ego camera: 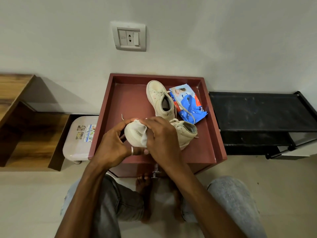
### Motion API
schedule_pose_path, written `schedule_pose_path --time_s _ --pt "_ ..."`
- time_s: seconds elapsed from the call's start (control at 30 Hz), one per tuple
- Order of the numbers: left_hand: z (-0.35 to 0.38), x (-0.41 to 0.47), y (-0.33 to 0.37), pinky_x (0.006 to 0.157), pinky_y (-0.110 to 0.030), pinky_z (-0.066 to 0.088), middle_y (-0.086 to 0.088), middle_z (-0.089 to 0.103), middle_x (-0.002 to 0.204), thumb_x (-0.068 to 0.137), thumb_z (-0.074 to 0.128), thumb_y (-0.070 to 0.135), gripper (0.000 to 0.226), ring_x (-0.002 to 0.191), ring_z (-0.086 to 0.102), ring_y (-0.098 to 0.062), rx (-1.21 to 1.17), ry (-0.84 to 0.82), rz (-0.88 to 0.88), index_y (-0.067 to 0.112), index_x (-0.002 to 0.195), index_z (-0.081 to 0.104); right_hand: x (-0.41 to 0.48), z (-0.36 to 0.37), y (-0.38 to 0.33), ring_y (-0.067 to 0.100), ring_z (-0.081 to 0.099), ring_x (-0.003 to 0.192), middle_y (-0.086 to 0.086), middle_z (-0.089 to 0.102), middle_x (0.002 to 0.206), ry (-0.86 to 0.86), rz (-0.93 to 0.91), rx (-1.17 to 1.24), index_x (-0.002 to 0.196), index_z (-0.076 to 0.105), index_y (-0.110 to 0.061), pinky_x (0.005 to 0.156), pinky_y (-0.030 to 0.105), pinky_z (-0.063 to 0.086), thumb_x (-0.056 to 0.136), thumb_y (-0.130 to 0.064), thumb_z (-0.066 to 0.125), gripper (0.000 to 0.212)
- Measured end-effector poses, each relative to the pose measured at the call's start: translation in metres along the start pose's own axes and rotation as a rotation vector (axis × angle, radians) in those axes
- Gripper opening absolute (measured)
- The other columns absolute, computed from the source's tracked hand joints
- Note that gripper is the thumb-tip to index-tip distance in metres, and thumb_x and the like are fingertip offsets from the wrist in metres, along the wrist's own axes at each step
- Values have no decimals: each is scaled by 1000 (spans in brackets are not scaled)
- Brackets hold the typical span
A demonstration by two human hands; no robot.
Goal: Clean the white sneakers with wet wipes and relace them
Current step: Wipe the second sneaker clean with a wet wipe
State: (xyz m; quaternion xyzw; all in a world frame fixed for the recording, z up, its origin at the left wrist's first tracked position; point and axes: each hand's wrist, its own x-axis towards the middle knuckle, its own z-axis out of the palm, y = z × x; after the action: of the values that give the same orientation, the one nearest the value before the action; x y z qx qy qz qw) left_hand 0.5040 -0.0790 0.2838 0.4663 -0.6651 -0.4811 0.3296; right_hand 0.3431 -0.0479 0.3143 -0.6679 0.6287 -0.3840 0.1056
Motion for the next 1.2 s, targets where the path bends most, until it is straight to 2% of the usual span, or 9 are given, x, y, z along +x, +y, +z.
schedule_pose_path --time_s 0.1,0.2,0.37,0.5,0.6,0.73,0.9,1.03,1.2 --pt "-3 0 -4 90 -9 49 30 68 117 63 92 -3 85 113 64 3 52 11 28 38 130 58 -11 2 -11 22 66 100 10 71 107 0 -80 103 105 74 -4 88 30 53 89 -9 49 31" --pt "-4 1 -3 90 -11 52 20 69 120 62 94 0 86 113 64 2 43 13 16 32 134 57 -22 -3 3 17 64 104 5 72 108 -15 -92 119 101 77 -7 94 31 50 85 2 56 27" --pt "-3 1 1 89 -7 49 17 64 127 60 95 5 89 114 61 9 20 -1 -8 30 135 56 -21 -7 13 12 63 108 1 73 114 -18 -55 7 111 74 -10 99 31 46 86 -2 59 31" --pt "-2 -1 5 88 -9 51 18 71 118 53 99 12 95 111 66 2 -6 -20 -37 27 136 57 -8 0 3 24 64 104 8 69 118 -63 -44 -48 115 71 -6 90 33 53 81 1 62 36" --pt "-1 -2 9 85 -6 50 26 67 116 50 100 13 94 109 64 7 -16 -17 -23 27 133 58 2 3 8 22 62 92 7 66 105 -60 4 -156 116 69 -8 74 36 56 78 2 67 39" --pt "-1 -1 9 85 -6 49 31 65 116 52 98 12 91 109 62 9 2 -20 -6 30 131 58 -3 4 2 25 58 92 7 63 102 -108 62 -293 119 66 -8 73 37 53 72 -5 73 47" --pt "-4 0 0 93 -19 54 20 70 117 57 97 7 91 111 66 -1 20 -21 -31 32 134 57 3 5 -11 27 60 90 9 68 102 -64 -34 -147 111 70 -5 72 35 54 78 3 63 34" --pt "-4 -1 -2 91 -3 46 45 63 110 68 86 -8 86 110 59 17 97 3 7 49 121 51 -15 -5 -19 25 60 92 8 69 100 -97 -163 -84 102 73 -4 81 32 51 80 -7 51 30" --pt "-5 2 -6 86 -4 47 26 67 118 67 82 -16 91 114 60 11 52 -4 5 43 129 52 -27 -12 -15 23 62 90 7 70 97 -78 -122 -77 98 74 -4 80 34 53 79 -9 47 34"
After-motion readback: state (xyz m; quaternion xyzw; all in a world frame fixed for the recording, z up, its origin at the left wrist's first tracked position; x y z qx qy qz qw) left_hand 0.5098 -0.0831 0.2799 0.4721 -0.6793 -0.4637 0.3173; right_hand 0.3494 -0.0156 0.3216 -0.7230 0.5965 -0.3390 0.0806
